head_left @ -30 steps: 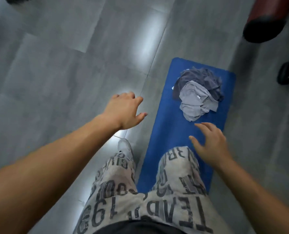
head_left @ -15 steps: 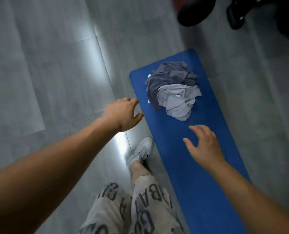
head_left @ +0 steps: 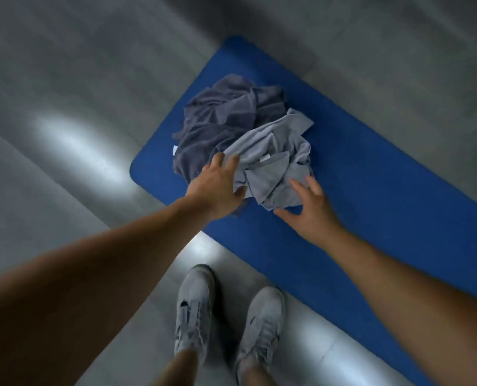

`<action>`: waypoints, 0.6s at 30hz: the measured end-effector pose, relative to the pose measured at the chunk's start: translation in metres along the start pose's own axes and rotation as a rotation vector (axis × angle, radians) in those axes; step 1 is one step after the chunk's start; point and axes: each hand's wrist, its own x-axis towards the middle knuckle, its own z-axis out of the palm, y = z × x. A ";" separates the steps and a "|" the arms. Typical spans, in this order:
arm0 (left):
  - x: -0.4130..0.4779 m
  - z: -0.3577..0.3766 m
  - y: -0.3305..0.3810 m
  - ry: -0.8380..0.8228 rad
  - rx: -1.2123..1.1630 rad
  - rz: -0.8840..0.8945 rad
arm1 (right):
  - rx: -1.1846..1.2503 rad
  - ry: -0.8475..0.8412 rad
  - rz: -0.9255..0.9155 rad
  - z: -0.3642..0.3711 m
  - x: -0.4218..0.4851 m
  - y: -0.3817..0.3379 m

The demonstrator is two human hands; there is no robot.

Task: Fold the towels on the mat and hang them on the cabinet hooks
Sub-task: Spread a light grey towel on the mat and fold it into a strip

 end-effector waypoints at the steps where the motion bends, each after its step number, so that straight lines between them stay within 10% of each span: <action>1: 0.026 0.009 -0.004 0.036 0.006 0.031 | 0.021 0.043 0.004 0.011 0.025 0.007; 11: 0.097 0.056 -0.018 0.194 0.180 0.211 | 0.140 0.190 0.060 0.059 0.129 0.024; 18: 0.018 -0.006 0.048 0.128 -0.356 0.103 | 0.416 0.440 -0.021 -0.020 0.014 0.004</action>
